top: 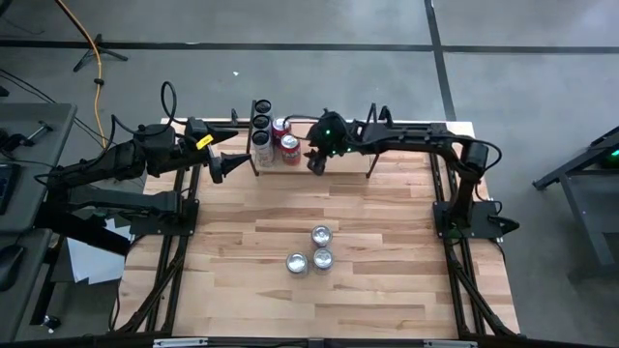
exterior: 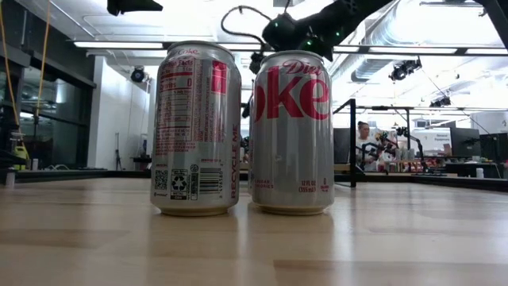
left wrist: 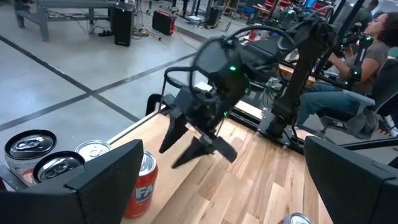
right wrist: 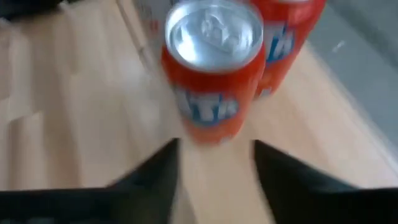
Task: Place canned beverage on shelf
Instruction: Put the orange soda can aligned with the other orange soda can on the shelf, then put the top right silver soda can on the shelf
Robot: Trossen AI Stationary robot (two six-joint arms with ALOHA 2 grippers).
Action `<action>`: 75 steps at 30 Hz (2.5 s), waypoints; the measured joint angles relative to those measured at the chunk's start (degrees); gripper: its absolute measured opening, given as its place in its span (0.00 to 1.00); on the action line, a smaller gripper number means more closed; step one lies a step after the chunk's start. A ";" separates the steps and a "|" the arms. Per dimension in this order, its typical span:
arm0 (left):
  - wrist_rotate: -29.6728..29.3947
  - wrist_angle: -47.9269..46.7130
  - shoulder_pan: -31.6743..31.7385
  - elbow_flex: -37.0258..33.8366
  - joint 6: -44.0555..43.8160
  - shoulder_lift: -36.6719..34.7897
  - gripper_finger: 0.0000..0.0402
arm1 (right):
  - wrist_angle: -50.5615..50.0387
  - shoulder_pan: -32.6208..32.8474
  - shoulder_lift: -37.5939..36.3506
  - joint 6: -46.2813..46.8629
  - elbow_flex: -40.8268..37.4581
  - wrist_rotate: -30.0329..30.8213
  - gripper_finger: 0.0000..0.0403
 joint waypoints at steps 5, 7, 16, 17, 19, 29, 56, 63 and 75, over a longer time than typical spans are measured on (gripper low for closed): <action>0.01 0.00 0.00 0.00 0.02 0.02 1.00 | 1.26 2.20 0.75 -3.22 -0.03 7.02 0.05; -0.02 0.00 -0.02 0.00 0.01 0.00 1.00 | 1.89 2.35 1.21 -0.41 -0.03 7.80 0.07; -0.01 0.02 -0.01 0.00 -0.06 0.04 1.00 | 5.60 3.84 5.81 2.54 -0.01 11.27 0.01; -0.01 0.01 -0.02 0.00 -0.07 0.03 1.00 | 5.65 3.90 5.92 2.50 -0.01 11.32 0.01; 0.00 0.00 -0.02 0.00 -0.03 0.04 1.00 | 5.68 4.25 5.92 1.68 -0.01 13.02 0.01; -0.01 0.00 -0.02 0.00 -0.02 0.04 1.00 | 10.70 4.74 6.81 1.15 -0.03 14.51 0.00; -0.85 0.29 0.00 0.00 3.35 0.07 1.00 | -8.20 4.80 -4.69 -3.77 -0.03 4.92 0.00; -0.30 0.07 0.00 -0.02 2.52 0.82 1.00 | -23.39 9.12 -13.98 -0.69 -0.01 0.64 0.00; 3.76 0.00 0.00 -0.02 4.06 2.22 1.00 | -24.35 22.98 -17.27 14.48 -0.01 5.92 0.00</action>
